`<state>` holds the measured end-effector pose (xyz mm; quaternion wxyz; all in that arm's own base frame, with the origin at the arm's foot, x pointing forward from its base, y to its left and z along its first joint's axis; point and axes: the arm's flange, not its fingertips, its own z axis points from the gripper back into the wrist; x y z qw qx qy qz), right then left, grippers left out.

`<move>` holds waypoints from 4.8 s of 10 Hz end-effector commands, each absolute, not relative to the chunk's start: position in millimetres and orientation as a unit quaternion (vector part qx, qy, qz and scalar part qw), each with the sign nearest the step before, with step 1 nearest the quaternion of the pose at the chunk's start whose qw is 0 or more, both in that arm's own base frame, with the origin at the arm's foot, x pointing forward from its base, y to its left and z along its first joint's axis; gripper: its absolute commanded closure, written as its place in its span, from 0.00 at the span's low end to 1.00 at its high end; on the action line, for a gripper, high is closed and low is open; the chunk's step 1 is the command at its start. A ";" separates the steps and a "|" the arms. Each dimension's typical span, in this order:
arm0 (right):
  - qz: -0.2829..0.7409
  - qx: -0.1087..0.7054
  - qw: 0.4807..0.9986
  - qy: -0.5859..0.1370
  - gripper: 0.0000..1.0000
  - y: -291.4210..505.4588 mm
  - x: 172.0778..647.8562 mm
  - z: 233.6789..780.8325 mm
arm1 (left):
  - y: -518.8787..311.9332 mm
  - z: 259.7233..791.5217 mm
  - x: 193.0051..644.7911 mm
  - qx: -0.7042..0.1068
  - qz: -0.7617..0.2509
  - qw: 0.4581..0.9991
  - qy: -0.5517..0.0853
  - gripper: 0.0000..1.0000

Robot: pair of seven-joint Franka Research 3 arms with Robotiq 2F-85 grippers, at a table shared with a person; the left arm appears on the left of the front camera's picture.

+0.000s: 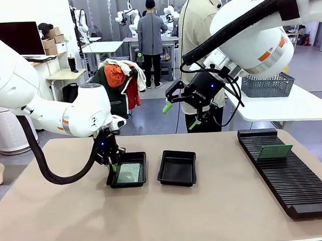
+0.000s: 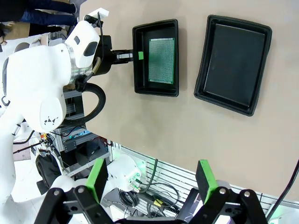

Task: Inspect and transfer BCBs to ESD trays.
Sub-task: Pick up the ESD tray and place it on the left side of the table.

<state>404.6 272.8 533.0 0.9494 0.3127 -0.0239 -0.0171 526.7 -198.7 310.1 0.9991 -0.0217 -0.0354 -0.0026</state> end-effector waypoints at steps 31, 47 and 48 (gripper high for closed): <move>-0.018 0.310 0.950 -0.025 0.00 273.3 407.2 532.2 | 71.6 318.9 504.9 -0.210 -0.025 0.976 -0.048 0.97; -0.018 0.310 0.950 -0.025 0.00 273.3 407.2 532.2 | 99.1 299.8 496.1 -0.208 -0.010 0.977 -0.049 0.97; -0.018 0.310 0.950 -0.025 0.00 273.3 407.2 532.2 | 97.4 298.6 495.4 -0.207 -0.010 0.977 -0.049 0.94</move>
